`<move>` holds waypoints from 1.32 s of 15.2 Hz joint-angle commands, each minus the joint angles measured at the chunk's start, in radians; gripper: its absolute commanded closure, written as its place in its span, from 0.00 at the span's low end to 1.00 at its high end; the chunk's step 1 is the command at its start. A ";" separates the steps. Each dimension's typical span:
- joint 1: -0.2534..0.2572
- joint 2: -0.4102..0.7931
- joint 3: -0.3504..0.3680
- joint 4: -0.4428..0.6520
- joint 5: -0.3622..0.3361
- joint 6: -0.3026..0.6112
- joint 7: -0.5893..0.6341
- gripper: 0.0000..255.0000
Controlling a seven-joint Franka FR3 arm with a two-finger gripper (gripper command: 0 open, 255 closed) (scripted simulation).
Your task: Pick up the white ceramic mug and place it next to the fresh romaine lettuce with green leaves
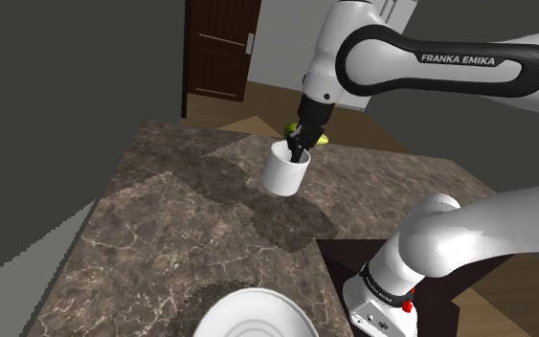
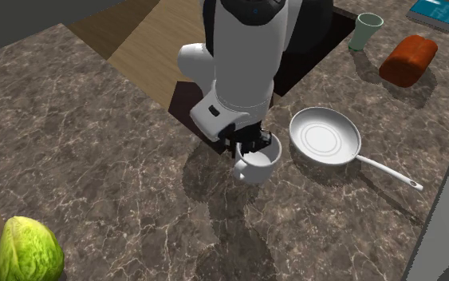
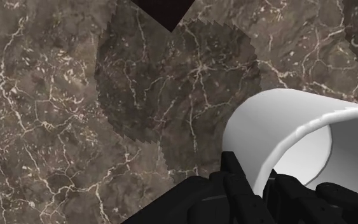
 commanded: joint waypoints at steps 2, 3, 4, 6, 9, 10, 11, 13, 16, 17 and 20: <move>-0.001 -0.001 -0.004 0.039 -0.003 -0.040 0.001 1.00; -0.012 -0.005 -0.025 0.034 -0.017 -0.041 -0.023 1.00; -0.022 -0.008 -0.046 0.030 -0.030 -0.042 -0.048 1.00; -0.043 -0.009 -0.088 0.026 -0.057 -0.042 -0.097 1.00; -0.075 -0.001 -0.151 0.029 -0.099 -0.039 -0.170 1.00; -0.086 0.004 -0.172 0.032 -0.112 -0.037 -0.194 1.00; -0.097 0.011 -0.193 0.037 -0.125 -0.035 -0.218 1.00; -0.118 0.028 -0.234 0.049 -0.151 -0.031 -0.266 1.00; -0.147 0.062 -0.294 0.076 -0.186 -0.022 -0.338 1.00; -0.156 0.076 -0.314 0.087 -0.197 -0.019 -0.362 1.00; -0.180 0.123 -0.374 0.127 -0.224 -0.008 -0.433 1.00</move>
